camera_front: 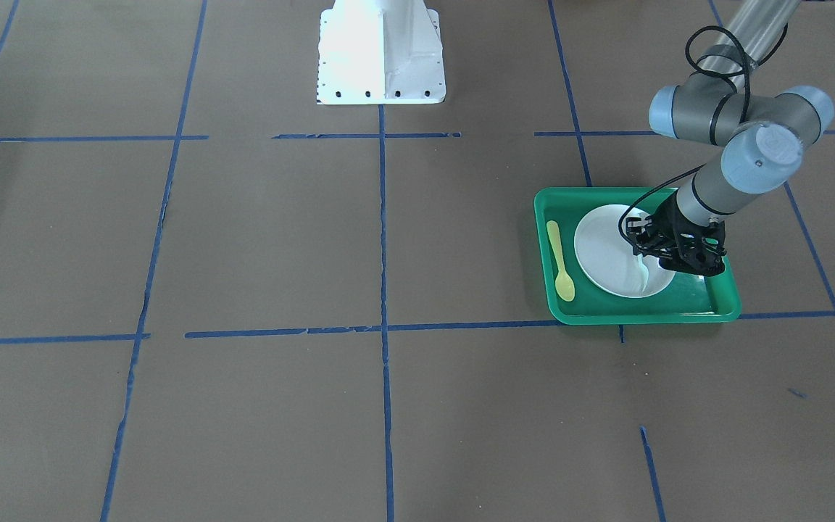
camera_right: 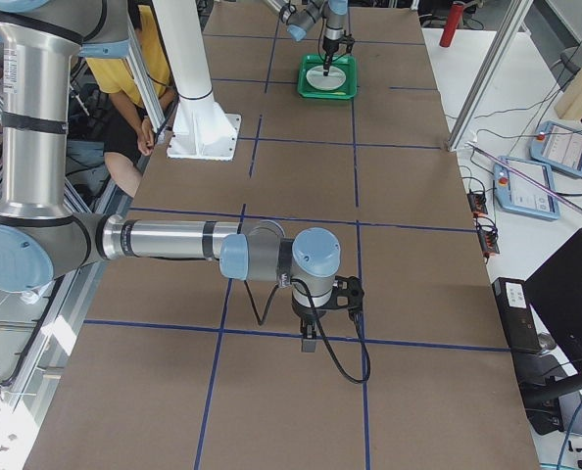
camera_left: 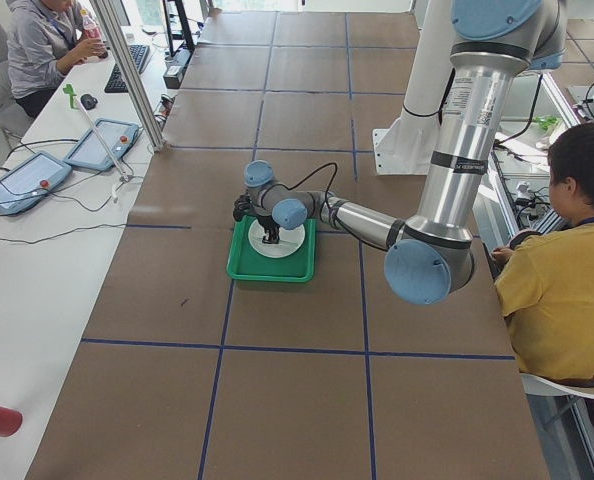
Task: Place fork
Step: 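Close the left gripper on the white fork's handle, then lift the fork off the plate and carry it toward the tray's edge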
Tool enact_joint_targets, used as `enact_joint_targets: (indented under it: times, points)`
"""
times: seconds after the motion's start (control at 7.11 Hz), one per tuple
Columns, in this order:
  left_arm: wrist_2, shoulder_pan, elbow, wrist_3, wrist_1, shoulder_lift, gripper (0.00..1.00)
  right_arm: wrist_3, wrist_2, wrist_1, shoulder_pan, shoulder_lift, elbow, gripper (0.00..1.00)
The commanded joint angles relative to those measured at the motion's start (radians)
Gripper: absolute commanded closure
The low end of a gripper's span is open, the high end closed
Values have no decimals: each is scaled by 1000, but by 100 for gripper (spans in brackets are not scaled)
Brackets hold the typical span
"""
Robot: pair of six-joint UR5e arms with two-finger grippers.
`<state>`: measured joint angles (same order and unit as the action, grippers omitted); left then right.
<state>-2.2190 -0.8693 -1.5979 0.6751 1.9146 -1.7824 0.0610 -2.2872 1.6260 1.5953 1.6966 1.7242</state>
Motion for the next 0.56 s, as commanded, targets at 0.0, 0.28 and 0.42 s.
enact_joint_targets:
  times: [0.0, 0.28, 0.42]
  points:
    - [-7, -73, -60, -11, -23, 20, 100, -1, 0, 0, 0, 0, 0, 0]
    - [-40, -173, -48, -90, -90, 23, 100, -1, 0, 0, 0, 0, 0, 0]
    - [-39, -181, -18, -98, -97, 23, 100, -1, 0, 0, 0, 0, 0, 0]
